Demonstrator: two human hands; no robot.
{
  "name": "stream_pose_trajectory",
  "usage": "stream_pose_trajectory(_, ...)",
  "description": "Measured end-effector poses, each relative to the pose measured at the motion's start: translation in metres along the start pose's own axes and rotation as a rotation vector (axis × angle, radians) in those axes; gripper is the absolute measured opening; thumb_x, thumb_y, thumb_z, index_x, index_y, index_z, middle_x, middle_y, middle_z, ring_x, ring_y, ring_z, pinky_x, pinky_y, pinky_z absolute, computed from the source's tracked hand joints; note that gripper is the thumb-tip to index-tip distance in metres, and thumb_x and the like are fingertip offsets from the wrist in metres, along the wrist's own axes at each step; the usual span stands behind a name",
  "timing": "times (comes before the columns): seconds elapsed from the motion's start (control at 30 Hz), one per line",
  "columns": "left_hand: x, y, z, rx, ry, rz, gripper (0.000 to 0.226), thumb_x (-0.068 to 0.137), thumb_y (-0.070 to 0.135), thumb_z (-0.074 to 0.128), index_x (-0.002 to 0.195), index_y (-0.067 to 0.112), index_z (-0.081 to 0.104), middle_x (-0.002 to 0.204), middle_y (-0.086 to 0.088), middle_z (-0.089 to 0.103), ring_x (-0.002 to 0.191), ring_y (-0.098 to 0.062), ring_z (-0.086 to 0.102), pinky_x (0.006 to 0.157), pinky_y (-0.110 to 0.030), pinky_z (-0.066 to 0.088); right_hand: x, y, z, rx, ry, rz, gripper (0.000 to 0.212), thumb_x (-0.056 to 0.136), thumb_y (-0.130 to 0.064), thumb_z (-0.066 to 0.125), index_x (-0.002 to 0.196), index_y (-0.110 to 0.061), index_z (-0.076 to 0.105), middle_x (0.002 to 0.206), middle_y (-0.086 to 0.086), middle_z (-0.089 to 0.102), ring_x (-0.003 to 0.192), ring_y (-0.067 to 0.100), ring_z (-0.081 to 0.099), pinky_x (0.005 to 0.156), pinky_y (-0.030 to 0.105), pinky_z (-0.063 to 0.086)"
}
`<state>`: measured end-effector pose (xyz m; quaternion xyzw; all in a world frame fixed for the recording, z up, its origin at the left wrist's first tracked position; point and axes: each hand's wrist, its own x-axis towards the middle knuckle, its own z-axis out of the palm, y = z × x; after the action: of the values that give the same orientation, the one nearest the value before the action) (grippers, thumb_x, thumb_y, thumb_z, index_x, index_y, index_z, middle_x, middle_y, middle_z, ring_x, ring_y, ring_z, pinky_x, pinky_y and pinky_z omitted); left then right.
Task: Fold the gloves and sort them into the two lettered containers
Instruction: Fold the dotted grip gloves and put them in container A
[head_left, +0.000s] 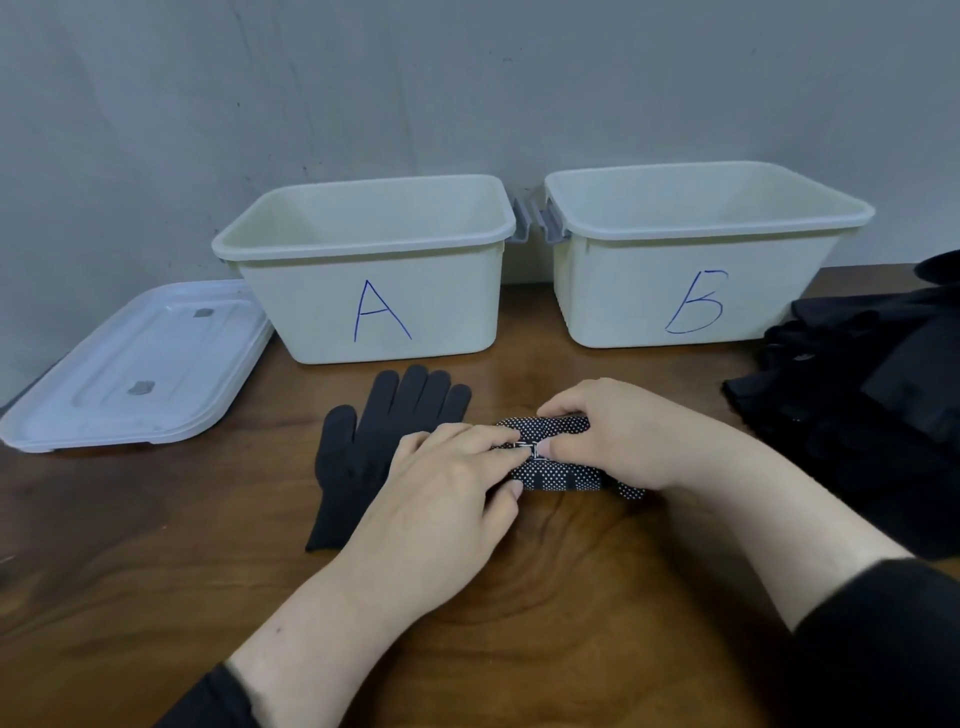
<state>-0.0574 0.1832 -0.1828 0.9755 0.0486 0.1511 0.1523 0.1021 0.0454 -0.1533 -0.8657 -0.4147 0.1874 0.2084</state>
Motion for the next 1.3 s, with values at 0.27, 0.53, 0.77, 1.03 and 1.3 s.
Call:
stream_pose_trajectory(0.27, 0.002, 0.003, -0.012, -0.655, 0.408, -0.436, 0.019, 0.095, 0.028, 0.06, 0.111, 0.033, 0.069, 0.103, 0.019, 0.069, 0.1, 0.004, 0.063, 0.087, -0.014, 0.049, -0.005, 0.004, 0.005, 0.408, 0.179, 0.015, 0.006, 0.092, -0.027, 0.07, 0.089, -0.025, 0.075, 0.086, -0.01, 0.076, 0.079, 0.004, 0.07, 0.07, 0.019, 0.051)
stream_pose_trajectory(0.53, 0.003, 0.009, -0.018, -1.466, 0.307, -0.677, 0.029, 0.099, 0.026, 0.058, 0.122, 0.01, 0.067, 0.111, -0.006, 0.074, 0.106, -0.021, 0.07, 0.098, -0.043, 0.054, -0.015, -0.031, 0.029, 0.789, 0.355, -0.078, 0.01, 0.095, -0.02, 0.068, 0.102, -0.026, 0.073, 0.097, -0.014, 0.076, 0.092, 0.002, 0.071, 0.08, 0.019, 0.055)
stream_pose_trajectory(0.77, 0.002, -0.004, -0.024, -1.552, 0.229, -0.591, 0.03, 0.102, 0.021, 0.054, 0.119, 0.002, 0.067, 0.12, -0.014, 0.07, 0.118, -0.028, 0.064, 0.101, -0.048, 0.051, -0.017, -0.035, 0.034, 0.948, 0.161, 0.004, 0.044, 0.089, -0.024, 0.076, 0.129, -0.034, 0.062, 0.12, -0.012, 0.07, 0.108, 0.007, 0.069, 0.1, 0.038, 0.054)
stream_pose_trajectory(1.03, 0.003, -0.01, -0.029, -1.356, 0.184, -0.537, 0.025, 0.099, 0.023, 0.058, 0.113, 0.007, 0.072, 0.115, -0.01, 0.072, 0.114, -0.025, 0.066, 0.104, -0.049, 0.049, -0.021, -0.029, 0.022, 1.358, -0.227, -0.056, 0.03, 0.099, -0.008, 0.055, 0.128, -0.002, 0.063, 0.129, 0.021, 0.066, 0.12, 0.032, 0.063, 0.103, 0.047, 0.049)
stream_pose_trajectory(1.3, 0.006, -0.009, -0.035, -1.16, 0.376, -0.512, 0.024, 0.096, 0.038, 0.058, 0.105, 0.02, 0.072, 0.1, 0.0, 0.074, 0.096, -0.02, 0.07, 0.088, -0.045, 0.058, -0.022, -0.03, 0.019, 1.394, -0.165, -0.027, 0.031, 0.097, -0.007, 0.057, 0.127, 0.0, 0.062, 0.128, 0.023, 0.066, 0.117, 0.036, 0.065, 0.1, 0.048, 0.052)
